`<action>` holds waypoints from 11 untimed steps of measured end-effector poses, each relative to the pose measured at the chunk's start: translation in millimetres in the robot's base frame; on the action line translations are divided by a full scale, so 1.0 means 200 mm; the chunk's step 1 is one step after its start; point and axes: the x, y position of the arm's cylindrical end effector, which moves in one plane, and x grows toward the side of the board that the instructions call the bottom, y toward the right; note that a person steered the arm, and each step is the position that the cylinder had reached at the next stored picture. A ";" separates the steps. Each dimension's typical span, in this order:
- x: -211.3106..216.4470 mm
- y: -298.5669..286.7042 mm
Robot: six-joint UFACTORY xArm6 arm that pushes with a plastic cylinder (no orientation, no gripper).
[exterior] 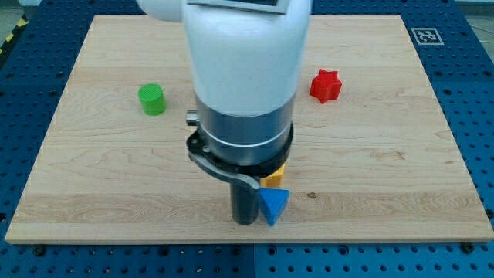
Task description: Push the green star into the red circle
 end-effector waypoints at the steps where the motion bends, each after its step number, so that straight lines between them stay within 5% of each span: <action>1: 0.00 -0.15; 6: 0.09 -0.29; 11: 0.10 -0.12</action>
